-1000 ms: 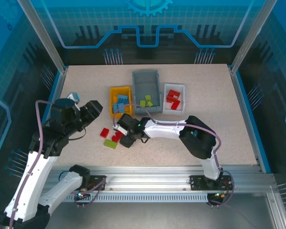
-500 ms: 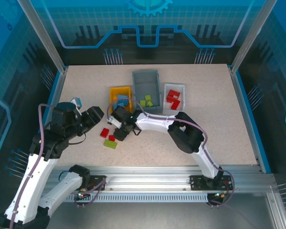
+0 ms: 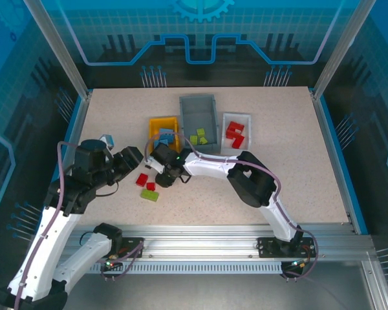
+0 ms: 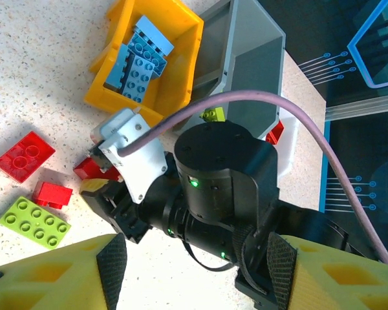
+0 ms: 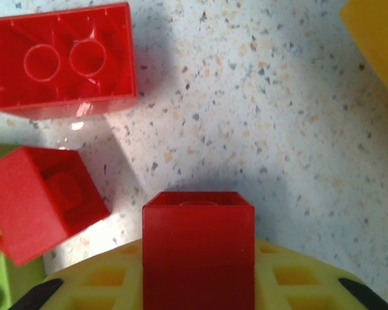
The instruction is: Sort the legos into containers by color
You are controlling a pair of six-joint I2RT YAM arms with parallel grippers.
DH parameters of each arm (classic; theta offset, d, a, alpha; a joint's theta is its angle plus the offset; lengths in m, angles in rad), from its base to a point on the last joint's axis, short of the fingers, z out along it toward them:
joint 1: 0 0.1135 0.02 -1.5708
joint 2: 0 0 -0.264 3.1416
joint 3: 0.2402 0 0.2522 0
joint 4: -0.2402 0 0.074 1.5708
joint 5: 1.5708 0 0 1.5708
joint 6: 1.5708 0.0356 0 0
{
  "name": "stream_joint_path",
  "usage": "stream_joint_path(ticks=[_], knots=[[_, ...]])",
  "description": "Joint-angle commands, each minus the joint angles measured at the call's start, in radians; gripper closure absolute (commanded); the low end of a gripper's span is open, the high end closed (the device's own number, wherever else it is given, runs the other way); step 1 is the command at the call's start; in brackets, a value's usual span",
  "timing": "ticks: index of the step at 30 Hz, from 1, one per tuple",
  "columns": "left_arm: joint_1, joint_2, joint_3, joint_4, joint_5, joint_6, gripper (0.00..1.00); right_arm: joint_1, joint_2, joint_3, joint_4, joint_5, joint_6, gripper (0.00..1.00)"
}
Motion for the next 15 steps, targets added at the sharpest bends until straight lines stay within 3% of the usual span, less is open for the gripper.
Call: stream_joint_path(ticks=[1, 9, 12, 15], knots=[[-0.004, -0.012, -0.01, 0.034, 0.044, 0.027, 0.37, -0.003, -0.133, -0.057, 0.014, 0.012, 0.035, 0.69], [-0.005, 0.042, -0.037, 0.184, 0.215, 0.028, 0.37, -0.073, -0.507, -0.31, 0.009, 0.129, 0.15, 0.71], [-0.024, 0.087, -0.051, 0.281, 0.294, 0.002, 0.37, -0.18, -0.666, -0.413, -0.018, 0.147, 0.221, 0.71], [-0.119, 0.164, -0.022, 0.325, 0.262, 0.001, 0.37, -0.329, -0.775, -0.478, -0.053, 0.137, 0.291, 0.71]])
